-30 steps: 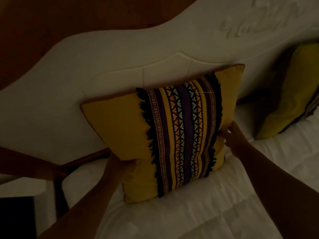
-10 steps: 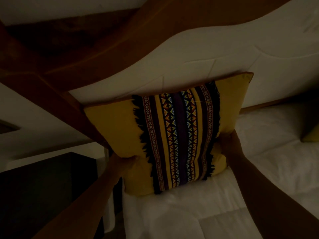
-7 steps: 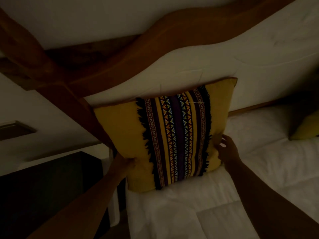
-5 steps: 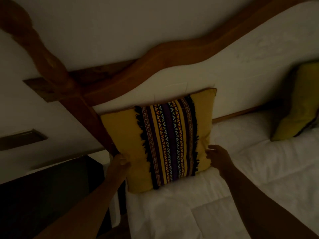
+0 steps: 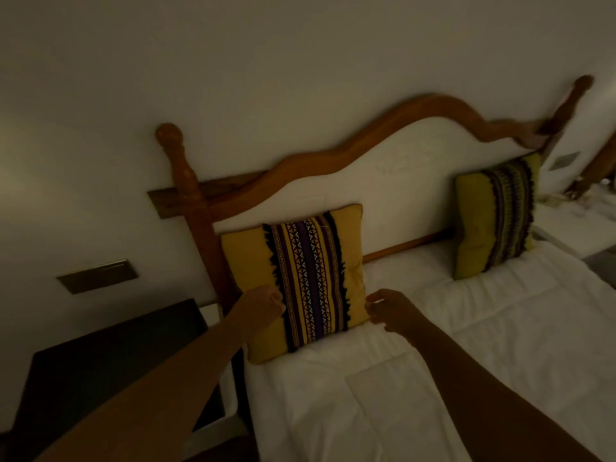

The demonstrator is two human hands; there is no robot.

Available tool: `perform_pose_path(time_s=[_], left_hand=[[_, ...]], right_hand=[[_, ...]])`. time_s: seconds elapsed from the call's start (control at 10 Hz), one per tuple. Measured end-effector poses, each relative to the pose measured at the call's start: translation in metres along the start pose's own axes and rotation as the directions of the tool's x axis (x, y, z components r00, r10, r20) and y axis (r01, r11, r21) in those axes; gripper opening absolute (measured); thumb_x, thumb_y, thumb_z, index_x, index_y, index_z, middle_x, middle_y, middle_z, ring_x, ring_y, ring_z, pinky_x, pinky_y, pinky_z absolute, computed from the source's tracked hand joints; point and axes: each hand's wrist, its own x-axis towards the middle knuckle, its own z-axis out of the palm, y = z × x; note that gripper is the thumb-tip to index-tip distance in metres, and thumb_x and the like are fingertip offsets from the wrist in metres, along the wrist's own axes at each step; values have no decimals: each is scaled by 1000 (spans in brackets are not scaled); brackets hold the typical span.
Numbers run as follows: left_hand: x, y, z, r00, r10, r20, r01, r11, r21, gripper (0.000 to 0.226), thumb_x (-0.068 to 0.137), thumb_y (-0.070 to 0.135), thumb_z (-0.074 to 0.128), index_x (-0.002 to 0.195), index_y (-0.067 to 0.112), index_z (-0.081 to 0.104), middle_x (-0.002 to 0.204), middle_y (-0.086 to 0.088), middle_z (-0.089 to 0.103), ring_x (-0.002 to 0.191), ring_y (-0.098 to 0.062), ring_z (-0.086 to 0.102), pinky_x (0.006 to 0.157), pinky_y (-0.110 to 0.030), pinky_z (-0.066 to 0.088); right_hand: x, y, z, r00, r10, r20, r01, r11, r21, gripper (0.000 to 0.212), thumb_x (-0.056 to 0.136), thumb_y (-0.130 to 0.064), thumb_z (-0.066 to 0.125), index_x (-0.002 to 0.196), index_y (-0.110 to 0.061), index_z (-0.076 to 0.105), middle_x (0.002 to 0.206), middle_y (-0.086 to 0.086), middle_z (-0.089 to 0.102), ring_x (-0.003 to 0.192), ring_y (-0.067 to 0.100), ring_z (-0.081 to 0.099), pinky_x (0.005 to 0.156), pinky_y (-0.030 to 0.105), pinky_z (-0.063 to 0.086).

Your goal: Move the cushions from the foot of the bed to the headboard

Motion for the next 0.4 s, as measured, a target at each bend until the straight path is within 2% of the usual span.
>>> perform_pose_path(time_s=[0.1,0.3,0.4], left_hand=[[-39,13,-15,995,100,-19,-97,988,122,29,96,22,55,121,7,59,114,-11,61,100,-23,59,86,-35,49],[-101,11,-39,979,203,9,-200,957,211,28,97,27,53,116,8,60,115,-11,62,102,-24,61,88,-38,52],[-121,5,-50,973,230,-1,-223,948,227,29,97,27,53,115,6,62,115,-12,63,104,-26,61,87,-34,51]], right_hand=[[-42,-4,2,998,-66,-19,63,992,-113,24,93,-20,63,114,-7,63,106,14,71,84,22,67,67,26,47],[-111,-20,10,984,-170,-58,150,956,-254,21,92,-33,63,104,-16,65,94,4,73,84,18,71,73,31,54],[-137,-30,18,966,-241,-96,203,933,-298,17,92,-34,63,99,-19,64,95,3,71,81,16,71,65,24,49]])
